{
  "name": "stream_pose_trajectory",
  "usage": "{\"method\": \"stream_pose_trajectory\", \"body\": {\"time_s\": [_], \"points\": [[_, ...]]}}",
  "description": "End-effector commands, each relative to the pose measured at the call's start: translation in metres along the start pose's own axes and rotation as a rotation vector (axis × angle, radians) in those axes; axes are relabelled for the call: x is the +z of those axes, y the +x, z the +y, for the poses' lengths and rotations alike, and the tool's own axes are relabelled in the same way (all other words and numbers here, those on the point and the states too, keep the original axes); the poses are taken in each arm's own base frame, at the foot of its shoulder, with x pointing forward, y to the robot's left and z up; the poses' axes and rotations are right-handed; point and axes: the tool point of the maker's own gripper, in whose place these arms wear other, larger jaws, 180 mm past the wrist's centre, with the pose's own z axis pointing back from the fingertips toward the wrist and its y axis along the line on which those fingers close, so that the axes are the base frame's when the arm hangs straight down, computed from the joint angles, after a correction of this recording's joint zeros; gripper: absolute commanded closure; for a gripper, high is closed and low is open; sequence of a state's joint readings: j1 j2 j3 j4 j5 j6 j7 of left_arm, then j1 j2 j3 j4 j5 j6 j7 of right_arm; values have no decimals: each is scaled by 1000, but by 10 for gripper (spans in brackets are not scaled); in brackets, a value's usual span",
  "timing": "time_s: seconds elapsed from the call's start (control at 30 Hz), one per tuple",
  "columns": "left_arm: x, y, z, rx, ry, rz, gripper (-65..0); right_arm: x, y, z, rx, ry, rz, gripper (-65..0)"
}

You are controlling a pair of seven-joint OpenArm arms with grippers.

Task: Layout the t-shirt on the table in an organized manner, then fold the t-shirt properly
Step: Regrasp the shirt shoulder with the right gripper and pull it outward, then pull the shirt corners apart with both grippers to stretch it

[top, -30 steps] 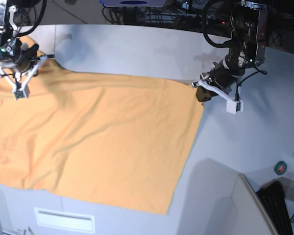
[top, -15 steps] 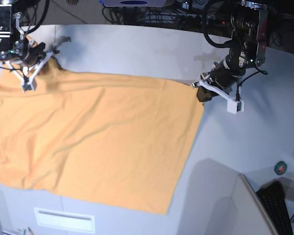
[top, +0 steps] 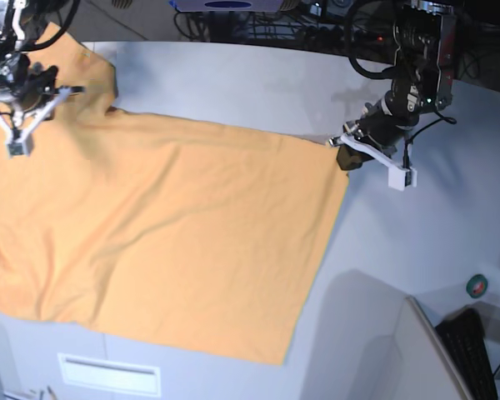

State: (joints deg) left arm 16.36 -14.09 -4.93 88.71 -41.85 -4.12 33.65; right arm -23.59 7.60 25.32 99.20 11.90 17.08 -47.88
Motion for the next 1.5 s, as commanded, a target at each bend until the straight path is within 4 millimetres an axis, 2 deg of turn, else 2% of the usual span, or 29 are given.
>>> {"method": "stream_pose_trajectory", "body": {"time_s": [0.0,0.03,0.13,0.27,0.3,0.37,0.43,0.5,0.57,0.7,0.93,1.07,1.47], "points": [[2,10,-2,-7,-9,-33,0,6,13,-17,-40,-34,-44,0],[2,9,-1,-7,-7,-30,0,6,10,-28,-70,-47,-42,0],[4,4,1,-4,-2,-20,0,-1,-3,-46,-71,-8,-21,0],[4,4,2,-6,1,-19,0,-18,-31,-61,-151,74,21,-329],[4,4,2,-6,1,-19,0,-21,-38,-67,-201,72,28,-380],[4,4,2,-6,1,-19,0,-27,-50,-76,-289,69,39,-416],[4,5,3,-5,2,-20,0,-28,-56,-87,-337,60,43,-416],[4,5,3,-5,2,-20,0,-31,-64,-89,-367,66,60,-416],[4,5,3,-5,2,-20,0,-34,-63,-90,-374,71,62,-416],[4,5,3,-5,2,-20,0,-40,-74,-82,-394,99,98,-416],[4,5,3,-5,2,-20,0,-45,-76,-67,-346,133,132,-285],[4,5,3,-5,2,-20,0,-46,-75,-65,-341,136,134,-246],[4,5,3,-5,2,-20,0,-50,-74,-51,-327,163,137,-242]]}}
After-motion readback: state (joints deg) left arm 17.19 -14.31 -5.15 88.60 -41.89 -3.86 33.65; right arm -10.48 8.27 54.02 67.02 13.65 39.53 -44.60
